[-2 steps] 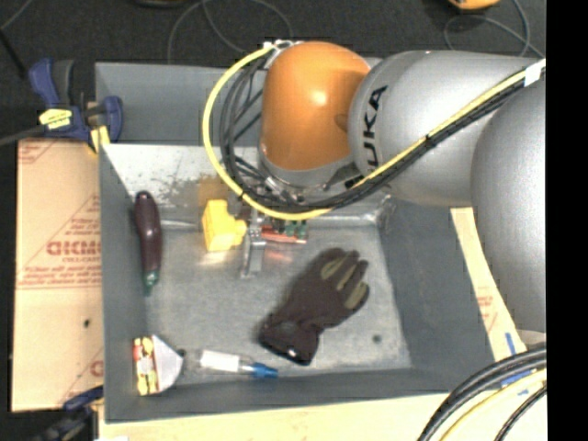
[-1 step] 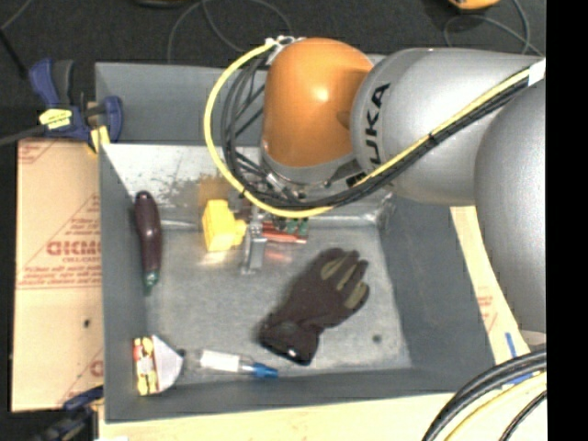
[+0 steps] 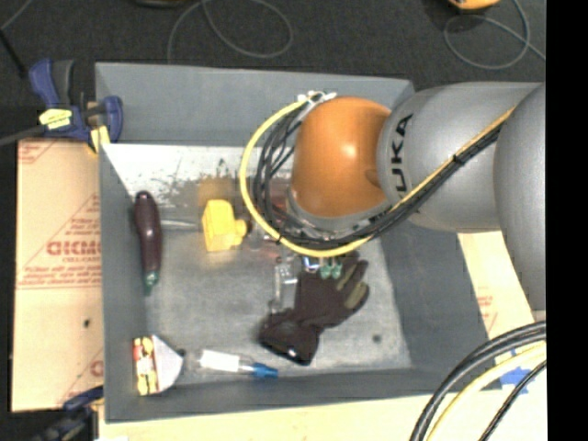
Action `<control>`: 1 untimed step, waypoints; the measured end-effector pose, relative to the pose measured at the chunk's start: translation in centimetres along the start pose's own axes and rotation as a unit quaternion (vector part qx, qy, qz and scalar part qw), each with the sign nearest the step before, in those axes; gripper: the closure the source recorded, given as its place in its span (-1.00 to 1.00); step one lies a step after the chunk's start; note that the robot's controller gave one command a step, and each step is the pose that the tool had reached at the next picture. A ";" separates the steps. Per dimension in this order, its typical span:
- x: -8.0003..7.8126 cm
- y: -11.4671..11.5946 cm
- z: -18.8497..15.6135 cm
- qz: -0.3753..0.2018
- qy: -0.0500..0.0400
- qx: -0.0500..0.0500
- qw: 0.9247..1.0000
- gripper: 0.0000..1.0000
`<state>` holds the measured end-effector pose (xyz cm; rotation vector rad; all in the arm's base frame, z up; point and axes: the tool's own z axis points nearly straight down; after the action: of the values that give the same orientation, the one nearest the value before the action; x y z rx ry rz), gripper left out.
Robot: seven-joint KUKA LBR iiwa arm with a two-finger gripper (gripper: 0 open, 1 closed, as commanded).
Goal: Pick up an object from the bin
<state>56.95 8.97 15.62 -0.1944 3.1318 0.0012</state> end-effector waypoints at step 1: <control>-3.7 -4.5 1.4 -0.006 0.000 0.000 1.000 -1.00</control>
Offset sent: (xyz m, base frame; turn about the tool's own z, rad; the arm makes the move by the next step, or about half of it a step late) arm -0.0402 -0.1065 -0.0148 -0.3935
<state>61.21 5.01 14.23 -0.2124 3.1304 0.0011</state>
